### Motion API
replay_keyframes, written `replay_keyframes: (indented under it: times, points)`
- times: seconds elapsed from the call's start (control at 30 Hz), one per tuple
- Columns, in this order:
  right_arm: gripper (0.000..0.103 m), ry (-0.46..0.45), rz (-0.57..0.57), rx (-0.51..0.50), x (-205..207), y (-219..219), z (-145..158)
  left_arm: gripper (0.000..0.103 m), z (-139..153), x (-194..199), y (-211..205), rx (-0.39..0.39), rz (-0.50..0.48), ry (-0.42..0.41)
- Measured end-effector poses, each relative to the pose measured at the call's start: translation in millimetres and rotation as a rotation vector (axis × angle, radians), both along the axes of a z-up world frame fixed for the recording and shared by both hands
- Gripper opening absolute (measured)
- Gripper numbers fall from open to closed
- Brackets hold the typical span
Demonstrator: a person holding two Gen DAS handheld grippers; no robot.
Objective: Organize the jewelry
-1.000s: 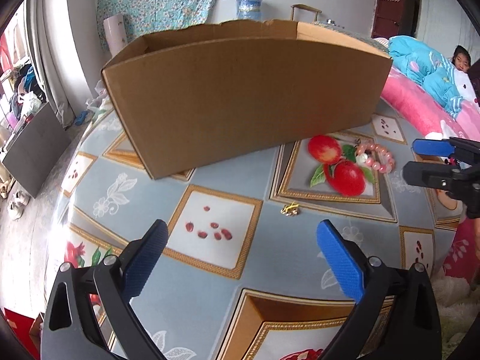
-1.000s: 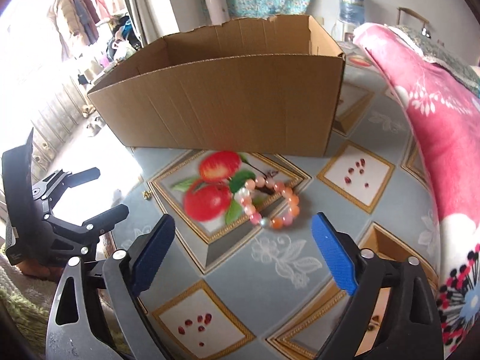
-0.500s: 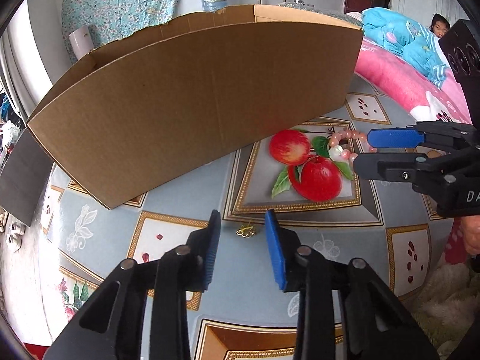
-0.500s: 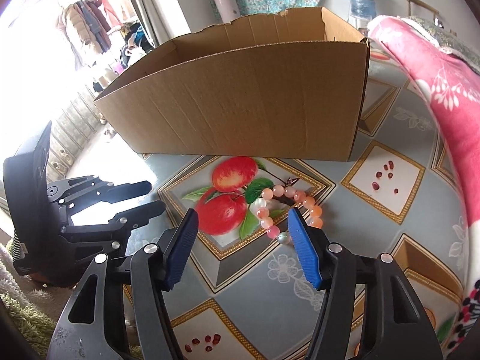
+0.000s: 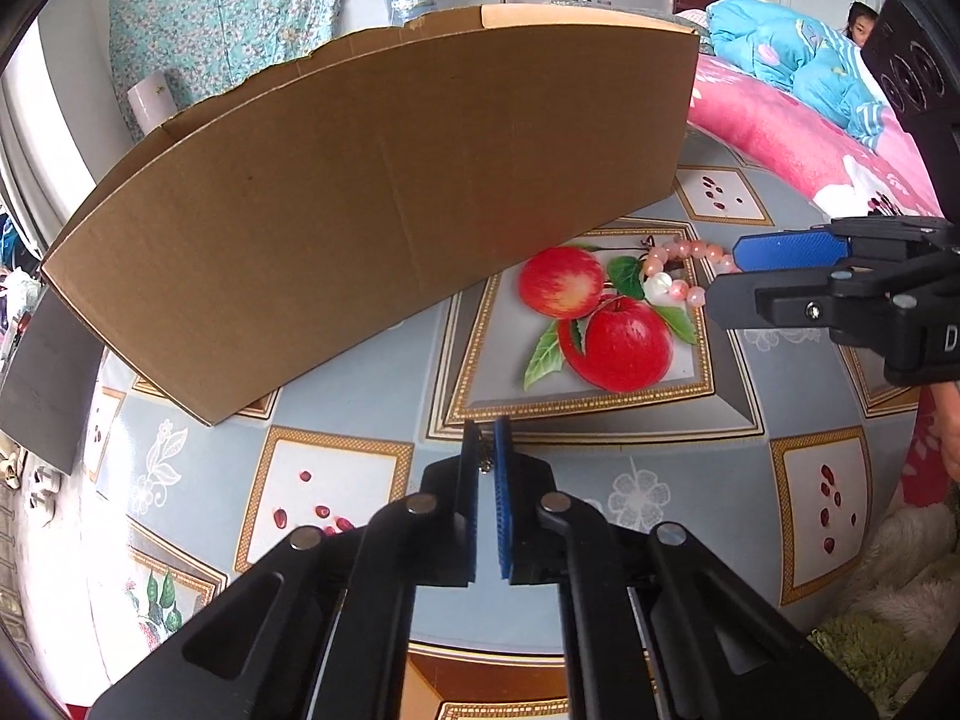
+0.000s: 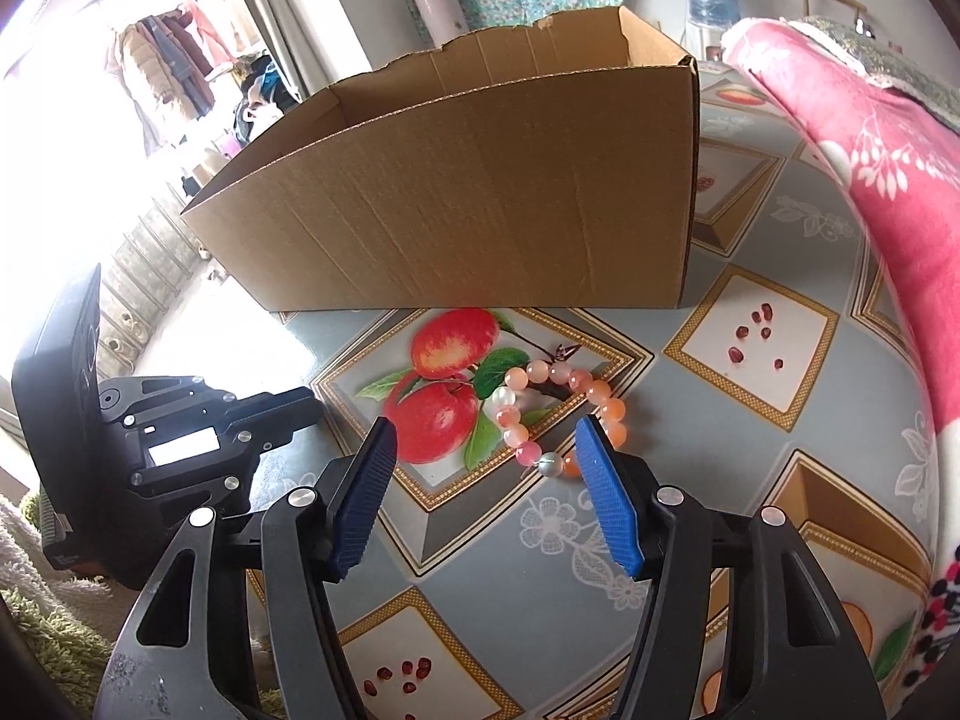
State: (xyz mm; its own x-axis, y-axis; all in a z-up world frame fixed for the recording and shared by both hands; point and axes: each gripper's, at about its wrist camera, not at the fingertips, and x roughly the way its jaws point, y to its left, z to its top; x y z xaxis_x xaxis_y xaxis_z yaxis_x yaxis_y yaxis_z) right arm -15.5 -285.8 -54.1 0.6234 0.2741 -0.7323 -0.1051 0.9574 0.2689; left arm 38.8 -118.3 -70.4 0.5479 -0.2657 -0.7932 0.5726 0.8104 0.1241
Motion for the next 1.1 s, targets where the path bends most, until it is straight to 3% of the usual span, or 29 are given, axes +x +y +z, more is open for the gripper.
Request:
replay_keyframes:
  times: [0.3,0.77,1.1]
  points:
    - [0.057,0.002,-0.022,-0.038,-3.0,2.6,6.6,0.004,7.8,-3.9,15.5,-0.046,0.020,-0.016]
    - [0.030,0.124,0.006,-0.124,36.2,25.7,-6.7,0.004,3.5,-0.5,40.9,-0.086,0.083,0.009]
    - [0.028,0.129,0.014,-0.207,44.7,43.6,-9.9,0.004,3.1,3.0,42.2,-0.101,0.087,0.024]
